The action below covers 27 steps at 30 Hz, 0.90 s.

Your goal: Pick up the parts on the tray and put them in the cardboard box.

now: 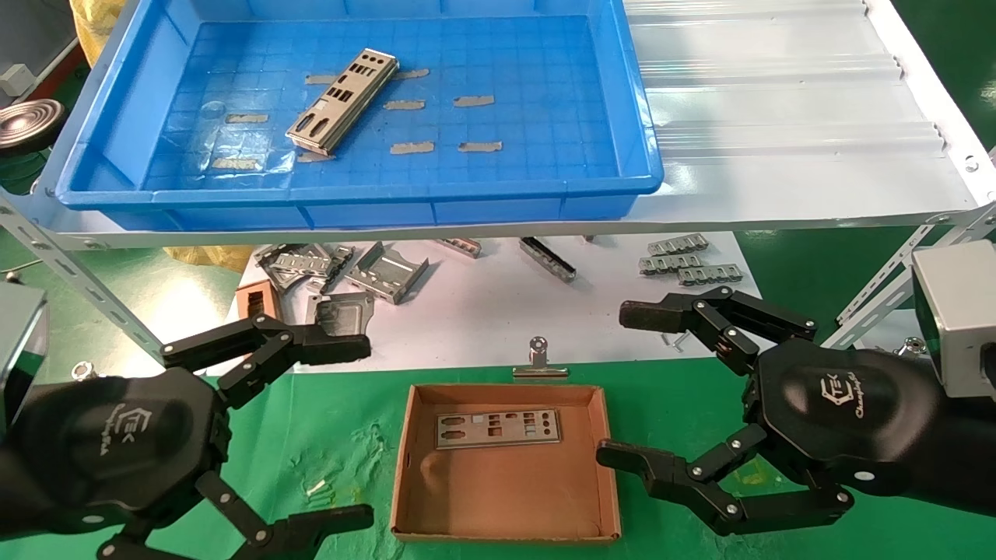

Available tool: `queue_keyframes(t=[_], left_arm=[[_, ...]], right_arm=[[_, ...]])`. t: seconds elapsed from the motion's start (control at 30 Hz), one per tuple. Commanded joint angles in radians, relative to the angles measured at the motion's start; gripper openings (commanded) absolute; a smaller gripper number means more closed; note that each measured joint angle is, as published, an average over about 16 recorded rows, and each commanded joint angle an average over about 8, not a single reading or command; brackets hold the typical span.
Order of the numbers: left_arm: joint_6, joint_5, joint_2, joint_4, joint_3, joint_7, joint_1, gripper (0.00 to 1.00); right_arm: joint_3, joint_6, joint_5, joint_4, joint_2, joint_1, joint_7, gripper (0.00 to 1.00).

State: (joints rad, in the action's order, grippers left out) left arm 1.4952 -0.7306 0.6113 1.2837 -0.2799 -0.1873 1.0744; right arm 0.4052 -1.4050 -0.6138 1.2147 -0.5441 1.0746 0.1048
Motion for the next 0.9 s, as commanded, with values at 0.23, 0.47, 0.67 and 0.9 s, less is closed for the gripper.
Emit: queue_keyframes(t=[0.23,0.47,0.67,0.9], left_arm=[[0.0,0.0,0.0,0.0,0.0,0.0,0.0,1.0],[0.0,0.0,0.0,0.0,0.0,0.0,0.0,1.0],[0.0,0.0,0.0,0.0,0.0,0.0,0.0,1.0],[0.0,0.0,0.0,0.0,0.0,0.0,0.0,1.0]], right_arm=[[0.0,0.0,0.0,0.0,0.0,0.0,0.0,0.0],[0.0,0.0,0.0,0.0,0.0,0.0,0.0,0.0],[0.0,0.0,0.0,0.0,0.0,0.0,0.0,0.0],[0.0,0.0,0.0,0.0,0.0,0.0,0.0,0.0]])
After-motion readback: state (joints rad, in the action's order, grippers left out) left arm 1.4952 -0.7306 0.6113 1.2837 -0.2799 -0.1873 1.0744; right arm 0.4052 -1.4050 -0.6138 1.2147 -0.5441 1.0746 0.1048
